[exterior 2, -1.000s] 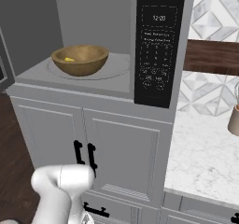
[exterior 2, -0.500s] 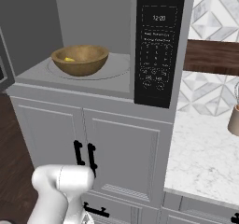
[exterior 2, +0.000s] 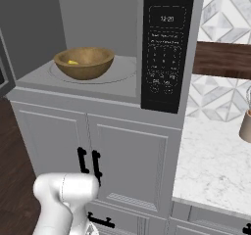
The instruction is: Pick the lemon wedge from the sink and place it in the bowl. Then pick the bowl and place it in the microwave. Then close the microwave door and press the start button.
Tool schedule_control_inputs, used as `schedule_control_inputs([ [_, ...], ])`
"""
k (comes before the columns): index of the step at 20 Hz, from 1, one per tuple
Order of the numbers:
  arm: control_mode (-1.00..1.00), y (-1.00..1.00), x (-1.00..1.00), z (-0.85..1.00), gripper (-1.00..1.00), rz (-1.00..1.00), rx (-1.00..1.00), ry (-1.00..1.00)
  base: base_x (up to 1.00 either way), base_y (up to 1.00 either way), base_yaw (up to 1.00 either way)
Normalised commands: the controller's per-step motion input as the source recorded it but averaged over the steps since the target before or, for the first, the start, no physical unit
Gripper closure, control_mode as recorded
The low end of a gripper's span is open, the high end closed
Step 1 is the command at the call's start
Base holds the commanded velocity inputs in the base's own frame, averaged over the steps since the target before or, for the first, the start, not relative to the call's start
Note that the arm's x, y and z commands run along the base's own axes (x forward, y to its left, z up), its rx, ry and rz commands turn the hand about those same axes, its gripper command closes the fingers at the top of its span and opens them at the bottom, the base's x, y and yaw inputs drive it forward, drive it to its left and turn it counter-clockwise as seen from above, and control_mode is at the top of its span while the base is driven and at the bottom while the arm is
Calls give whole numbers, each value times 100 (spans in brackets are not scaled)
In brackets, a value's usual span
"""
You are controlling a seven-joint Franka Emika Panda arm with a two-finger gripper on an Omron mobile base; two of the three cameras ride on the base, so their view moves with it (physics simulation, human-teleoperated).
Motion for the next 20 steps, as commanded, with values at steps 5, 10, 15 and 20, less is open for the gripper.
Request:
schedule_control_inputs([
  [5, -100, -53, -46, 47, -100, 16, 19, -7, 0, 0, 0],
  [10, -100, -58, -21, 52, -100, 20, 29, 0, 0, 0, 0],
  [15, -100, -83, 0, 56, -100, 26, 44, 0, 0, 0, 0],
  [20, -100, -87, 0, 68, -100, 25, 46, 4, 0, 0, 0],
])
